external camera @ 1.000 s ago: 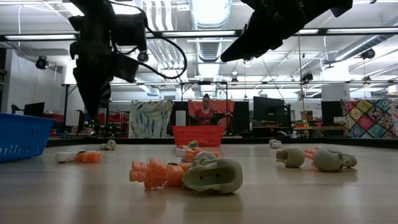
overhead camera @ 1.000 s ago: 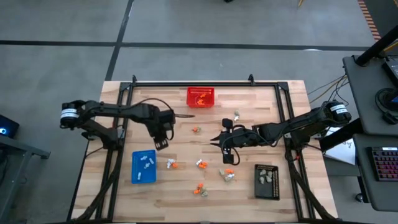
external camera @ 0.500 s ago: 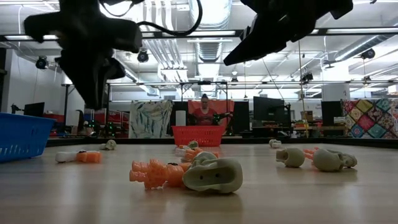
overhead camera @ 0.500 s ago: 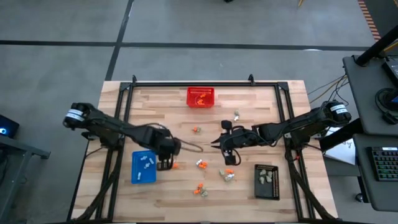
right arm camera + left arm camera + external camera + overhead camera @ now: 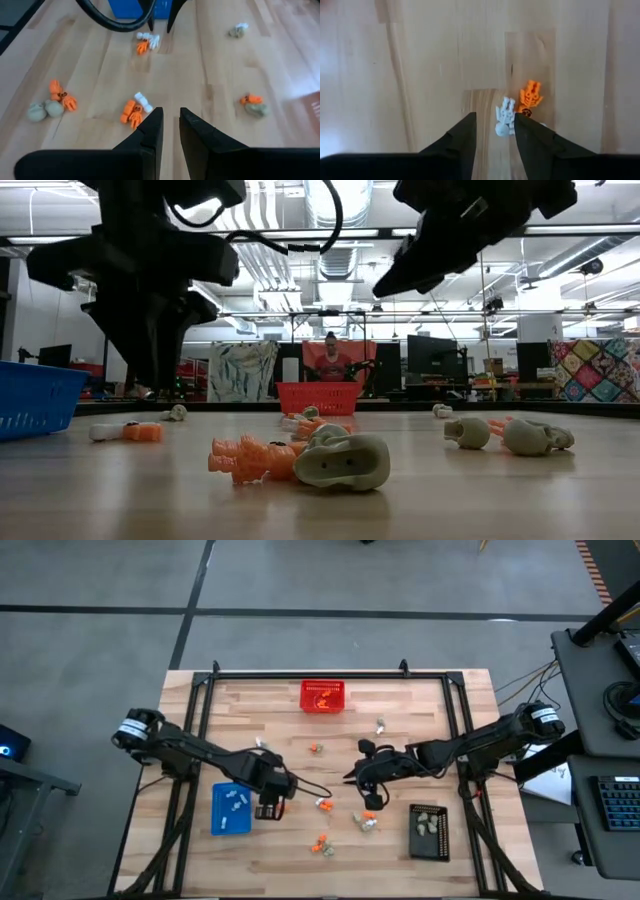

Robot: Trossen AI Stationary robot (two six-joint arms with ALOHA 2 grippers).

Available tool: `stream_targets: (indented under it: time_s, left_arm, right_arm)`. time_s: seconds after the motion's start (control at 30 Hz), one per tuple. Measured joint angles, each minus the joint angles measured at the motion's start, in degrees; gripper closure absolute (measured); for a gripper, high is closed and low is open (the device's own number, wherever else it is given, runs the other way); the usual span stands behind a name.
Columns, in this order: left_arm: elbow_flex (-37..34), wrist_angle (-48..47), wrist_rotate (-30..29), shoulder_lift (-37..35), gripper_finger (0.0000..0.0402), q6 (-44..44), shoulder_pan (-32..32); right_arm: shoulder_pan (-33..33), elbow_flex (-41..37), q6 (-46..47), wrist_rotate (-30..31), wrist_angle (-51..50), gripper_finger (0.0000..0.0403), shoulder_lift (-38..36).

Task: Sort Halloween decoration
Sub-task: Put the white skeleton toy into the blue bin

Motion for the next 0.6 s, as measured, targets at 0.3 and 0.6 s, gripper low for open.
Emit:
stream_targets:
  time_s: [0.3,0.6]
  left_arm:
    - [-0.02,0.31,1.55,1.91,0.0286,0.08,-0.36]
    - [-0.17,0.44,1.60,4.93,0.0287,0.08,-0.43]
  right_arm:
    - [1.77,-1.73,4.02,0.17,0.75,0.0349,0.00]
    - [1.91,-1.73,3.90,0.22,1.69,0.0349,0.00]
